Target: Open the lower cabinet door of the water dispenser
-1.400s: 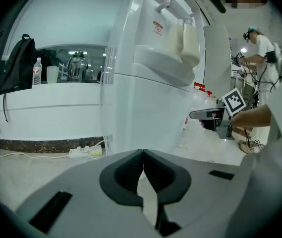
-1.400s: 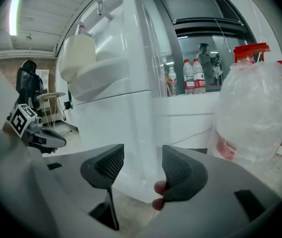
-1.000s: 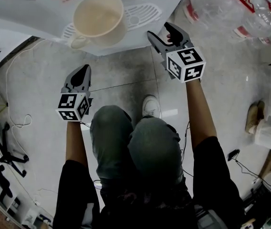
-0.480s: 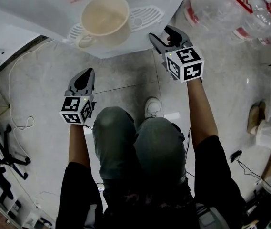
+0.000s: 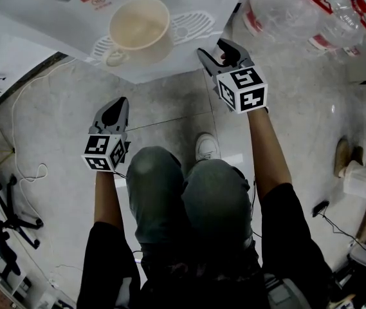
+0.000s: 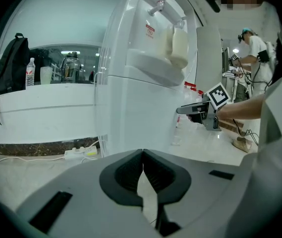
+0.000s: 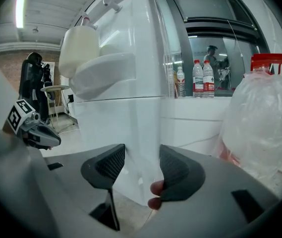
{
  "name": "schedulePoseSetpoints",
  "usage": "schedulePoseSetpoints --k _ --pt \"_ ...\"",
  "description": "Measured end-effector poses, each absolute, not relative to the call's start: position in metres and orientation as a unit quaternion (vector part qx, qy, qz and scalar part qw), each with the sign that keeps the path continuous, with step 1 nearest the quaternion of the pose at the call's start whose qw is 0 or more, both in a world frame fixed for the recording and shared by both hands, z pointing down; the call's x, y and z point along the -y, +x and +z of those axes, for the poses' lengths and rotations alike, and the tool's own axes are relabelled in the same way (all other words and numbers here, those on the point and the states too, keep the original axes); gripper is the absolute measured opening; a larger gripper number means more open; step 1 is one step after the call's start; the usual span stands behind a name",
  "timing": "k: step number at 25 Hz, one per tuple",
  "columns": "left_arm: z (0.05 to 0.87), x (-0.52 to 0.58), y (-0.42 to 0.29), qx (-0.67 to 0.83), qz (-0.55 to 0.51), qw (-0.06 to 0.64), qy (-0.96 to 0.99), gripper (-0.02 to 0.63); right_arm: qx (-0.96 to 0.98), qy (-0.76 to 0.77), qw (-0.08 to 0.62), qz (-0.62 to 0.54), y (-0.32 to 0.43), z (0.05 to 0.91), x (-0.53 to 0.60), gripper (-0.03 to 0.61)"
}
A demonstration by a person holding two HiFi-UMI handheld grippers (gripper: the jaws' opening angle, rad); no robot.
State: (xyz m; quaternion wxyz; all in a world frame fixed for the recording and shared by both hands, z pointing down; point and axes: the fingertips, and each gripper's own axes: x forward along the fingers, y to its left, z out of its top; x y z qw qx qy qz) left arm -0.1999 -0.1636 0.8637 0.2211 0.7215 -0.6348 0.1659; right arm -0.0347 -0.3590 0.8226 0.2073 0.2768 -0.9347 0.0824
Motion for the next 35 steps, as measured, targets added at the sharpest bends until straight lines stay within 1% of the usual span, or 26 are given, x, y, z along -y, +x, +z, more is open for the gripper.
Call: schedulePoseSetpoints --k 10,16,24,35 --pt "0.860 0.164 -0.181 0.619 0.173 0.226 0.732 0.012 0.932 0.285 0.213 0.071 -0.021 0.823 0.339 0.215" --pt "0.849 0.152 -0.164 0.600 0.190 0.257 0.734 0.012 0.926 0.287 0.226 0.095 -0.012 0.822 0.319 0.199" --pt "0.829 0.114 -0.149 0.573 0.207 0.306 0.732 0.012 0.910 0.296 0.251 0.145 -0.004 0.816 0.277 0.196" --pt "0.811 0.034 -0.146 0.563 0.210 0.362 0.713 0.012 0.891 0.310 0.291 0.160 -0.005 0.815 0.227 0.196"
